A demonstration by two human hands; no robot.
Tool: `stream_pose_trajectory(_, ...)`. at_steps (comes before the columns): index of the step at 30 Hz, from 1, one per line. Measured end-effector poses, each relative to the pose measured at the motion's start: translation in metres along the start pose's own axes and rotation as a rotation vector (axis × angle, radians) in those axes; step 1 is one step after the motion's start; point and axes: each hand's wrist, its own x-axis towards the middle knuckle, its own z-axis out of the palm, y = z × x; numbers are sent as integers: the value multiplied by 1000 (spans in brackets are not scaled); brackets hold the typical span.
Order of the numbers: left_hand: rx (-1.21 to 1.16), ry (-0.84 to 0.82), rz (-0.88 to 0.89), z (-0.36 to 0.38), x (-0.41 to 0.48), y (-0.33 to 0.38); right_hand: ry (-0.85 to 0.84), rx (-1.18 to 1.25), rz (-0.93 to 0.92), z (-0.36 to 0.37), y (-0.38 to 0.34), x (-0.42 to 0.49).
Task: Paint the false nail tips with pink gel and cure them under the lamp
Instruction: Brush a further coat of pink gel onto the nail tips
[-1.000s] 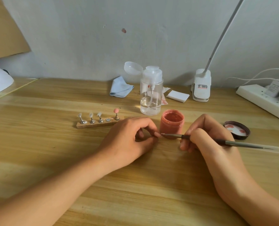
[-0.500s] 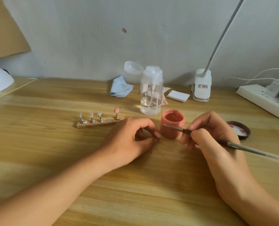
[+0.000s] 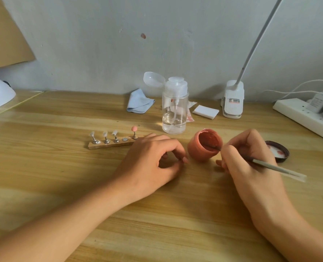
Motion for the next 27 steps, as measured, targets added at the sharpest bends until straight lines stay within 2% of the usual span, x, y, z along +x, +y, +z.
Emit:
stream_pose_trajectory(6,-4,-6,10,0,0,0,-25,-13,26,-2,5,2)
stream_pose_trajectory(13,-136,-64,-86,0,1,-6,3,58,2,-3,4,1)
stream_pose_trajectory(20,-218,-86,-113,3,2,-11,-150,252,-11,-4,-5,-1)
stream_pose_trajectory(27,-158,-77,-82,2,1,-10,-176,248,102,-3,-7,-2)
